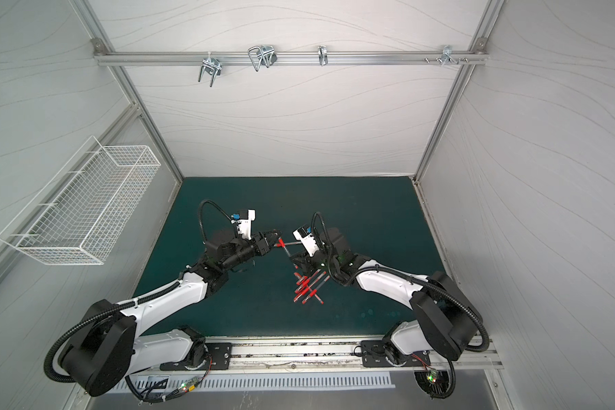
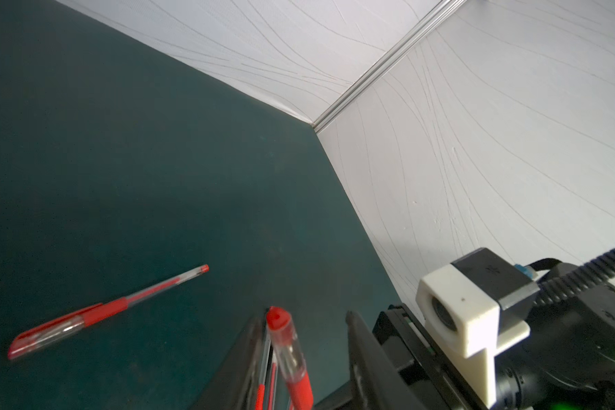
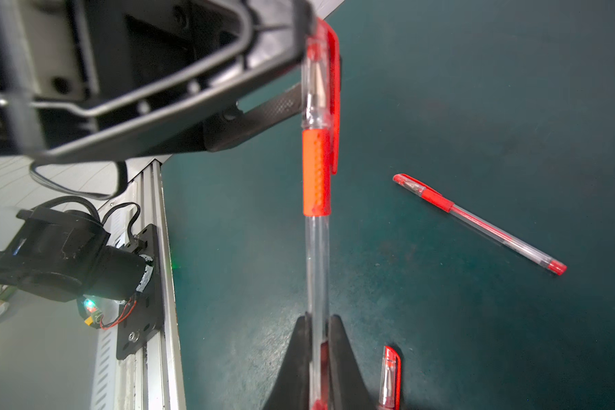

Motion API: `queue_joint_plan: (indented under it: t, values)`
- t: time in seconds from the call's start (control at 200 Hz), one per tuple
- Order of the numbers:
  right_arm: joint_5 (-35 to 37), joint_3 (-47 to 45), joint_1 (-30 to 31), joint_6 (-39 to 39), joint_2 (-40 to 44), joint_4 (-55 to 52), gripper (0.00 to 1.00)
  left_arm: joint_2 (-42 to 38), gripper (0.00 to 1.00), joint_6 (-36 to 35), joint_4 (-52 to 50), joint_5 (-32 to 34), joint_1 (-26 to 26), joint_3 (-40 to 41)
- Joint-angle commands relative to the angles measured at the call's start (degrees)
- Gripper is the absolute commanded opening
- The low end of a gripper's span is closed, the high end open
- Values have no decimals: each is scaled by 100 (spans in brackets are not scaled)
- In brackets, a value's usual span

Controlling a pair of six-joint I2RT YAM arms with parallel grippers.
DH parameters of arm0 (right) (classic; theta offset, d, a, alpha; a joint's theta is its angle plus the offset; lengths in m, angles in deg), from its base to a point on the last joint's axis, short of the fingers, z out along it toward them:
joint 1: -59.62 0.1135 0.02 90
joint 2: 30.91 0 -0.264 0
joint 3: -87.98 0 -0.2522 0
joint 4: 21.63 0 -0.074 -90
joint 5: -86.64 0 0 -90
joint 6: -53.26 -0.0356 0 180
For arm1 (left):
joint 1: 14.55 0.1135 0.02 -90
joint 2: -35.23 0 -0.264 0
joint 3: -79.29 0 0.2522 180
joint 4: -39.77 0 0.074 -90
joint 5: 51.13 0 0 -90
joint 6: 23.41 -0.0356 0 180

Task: Remove pen caps from pens
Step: Pass the pen.

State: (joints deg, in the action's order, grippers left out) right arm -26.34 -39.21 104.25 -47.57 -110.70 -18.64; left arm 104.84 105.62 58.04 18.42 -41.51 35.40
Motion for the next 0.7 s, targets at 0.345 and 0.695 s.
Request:
queue_joint_plan:
  t: [0.345,0.695]
  values:
    - [-52,-61,94,184,269,229,3,-1,27,-132,293,-236,-16,-134]
    - [1,-53,71,186,283,99,18,-201,0,-332,75,-218,-13,-160]
